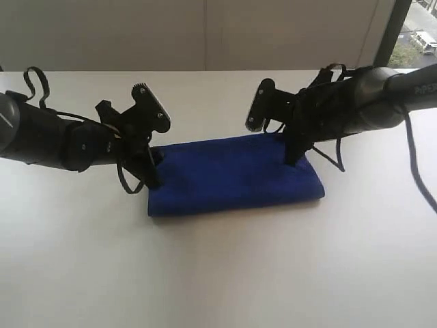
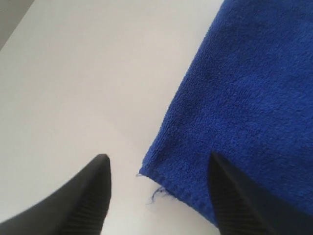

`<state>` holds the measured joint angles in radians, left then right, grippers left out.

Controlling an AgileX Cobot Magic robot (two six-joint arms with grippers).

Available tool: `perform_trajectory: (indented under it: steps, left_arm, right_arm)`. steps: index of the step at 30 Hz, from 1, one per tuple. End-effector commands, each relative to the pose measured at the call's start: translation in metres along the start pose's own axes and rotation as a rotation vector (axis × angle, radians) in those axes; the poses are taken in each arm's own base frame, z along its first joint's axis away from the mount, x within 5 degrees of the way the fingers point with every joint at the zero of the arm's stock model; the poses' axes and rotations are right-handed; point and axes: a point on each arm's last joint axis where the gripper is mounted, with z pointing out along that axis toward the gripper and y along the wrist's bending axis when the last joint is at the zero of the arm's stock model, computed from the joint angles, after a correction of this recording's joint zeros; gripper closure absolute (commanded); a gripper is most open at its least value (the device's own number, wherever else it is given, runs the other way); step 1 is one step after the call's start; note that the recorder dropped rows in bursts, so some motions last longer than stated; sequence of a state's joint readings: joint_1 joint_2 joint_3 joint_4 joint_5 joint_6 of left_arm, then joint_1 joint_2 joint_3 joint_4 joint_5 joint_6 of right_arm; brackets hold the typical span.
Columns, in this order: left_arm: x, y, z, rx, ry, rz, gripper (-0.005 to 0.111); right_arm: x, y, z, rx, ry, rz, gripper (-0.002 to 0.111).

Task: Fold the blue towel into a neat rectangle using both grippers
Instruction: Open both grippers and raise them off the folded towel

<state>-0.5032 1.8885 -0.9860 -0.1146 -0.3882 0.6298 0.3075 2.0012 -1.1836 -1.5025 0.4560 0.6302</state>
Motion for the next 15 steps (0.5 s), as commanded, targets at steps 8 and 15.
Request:
perform_trajectory:
  steps: [8,15]
  left_arm:
    - [-0.012,0.010,-0.029,0.022,0.028,-0.280,0.092]
    - [-0.012,0.011,-0.033,0.231,0.185,-0.514,0.107]
  right_arm:
    - [0.013,-0.039,-0.035,0.067,0.132,0.597,0.108]
    - [0.034,-0.033,-0.026,-0.247,0.211,0.771,0.108]
